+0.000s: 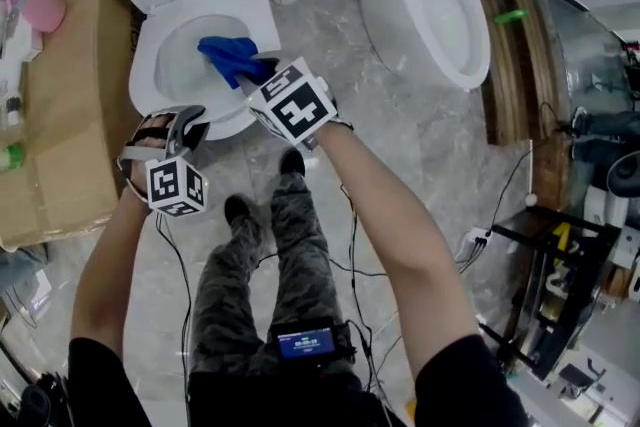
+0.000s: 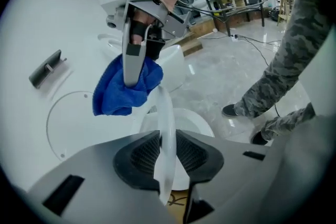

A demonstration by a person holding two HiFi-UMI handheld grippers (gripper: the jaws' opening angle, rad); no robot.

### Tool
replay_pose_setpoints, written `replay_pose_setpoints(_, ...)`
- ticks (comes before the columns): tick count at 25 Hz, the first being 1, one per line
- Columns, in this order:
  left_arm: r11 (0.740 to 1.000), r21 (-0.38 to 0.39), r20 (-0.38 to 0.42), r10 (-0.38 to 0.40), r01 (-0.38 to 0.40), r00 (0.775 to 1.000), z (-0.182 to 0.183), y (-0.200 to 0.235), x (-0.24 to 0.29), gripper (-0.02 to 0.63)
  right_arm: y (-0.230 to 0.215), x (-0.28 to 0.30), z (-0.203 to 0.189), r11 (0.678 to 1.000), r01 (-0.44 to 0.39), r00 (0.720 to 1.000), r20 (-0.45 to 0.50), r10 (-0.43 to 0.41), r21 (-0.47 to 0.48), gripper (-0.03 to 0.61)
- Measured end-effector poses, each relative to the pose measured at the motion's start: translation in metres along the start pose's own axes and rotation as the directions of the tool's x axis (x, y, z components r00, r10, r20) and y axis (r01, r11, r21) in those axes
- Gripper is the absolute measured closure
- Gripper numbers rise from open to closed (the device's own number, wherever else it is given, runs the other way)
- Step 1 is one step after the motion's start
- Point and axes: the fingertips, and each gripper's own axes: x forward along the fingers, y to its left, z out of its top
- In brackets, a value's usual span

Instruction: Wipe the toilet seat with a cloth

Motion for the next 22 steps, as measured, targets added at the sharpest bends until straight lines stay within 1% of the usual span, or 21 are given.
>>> replay_pose_setpoints(4,0.996,-0.014,0.0,0.093,-0.093,0.996,0.013,0.066,-0.025,0.54,-0.006,-0.023,0.043,0.999,0.005,1.0,0.011,-0.005,-0.034,0.525)
replay_pose_setpoints(7,0.992,-0.02,-0.026,0.124,-0.125,0.992,0.019,0.115,-0.038,0.551,-0.013,-0.041,0.074,0.999,0.007,1.0,0.025,-0.005,-0.051,0.525)
replay_pose_setpoints(12,0.985,-0.093,-0.067,0.141,-0.147,0.988,0.022,0.188,-0.045,0.551,-0.038,-0.06,0.121,0.997,0.015,0.999,0.052,-0.011,-0.078,0.525)
replay_pose_setpoints(14,0.982,-0.123,-0.089,0.134,-0.144,0.987,0.023,0.211,-0.044,0.551,-0.05,-0.065,0.135,0.996,0.01,0.998,0.058,-0.005,-0.088,0.525)
replay_pose_setpoints(18,0.969,-0.214,-0.115,0.102,-0.125,0.988,0.024,0.254,-0.035,0.541,-0.078,-0.065,0.163,0.994,-0.018,0.997,0.069,0.026,-0.109,0.525)
replay_pose_setpoints(22,0.958,-0.25,-0.154,0.103,-0.14,0.983,0.023,0.298,-0.024,0.52,-0.106,-0.059,0.188,0.988,-0.055,0.994,0.084,0.067,-0.143,0.525)
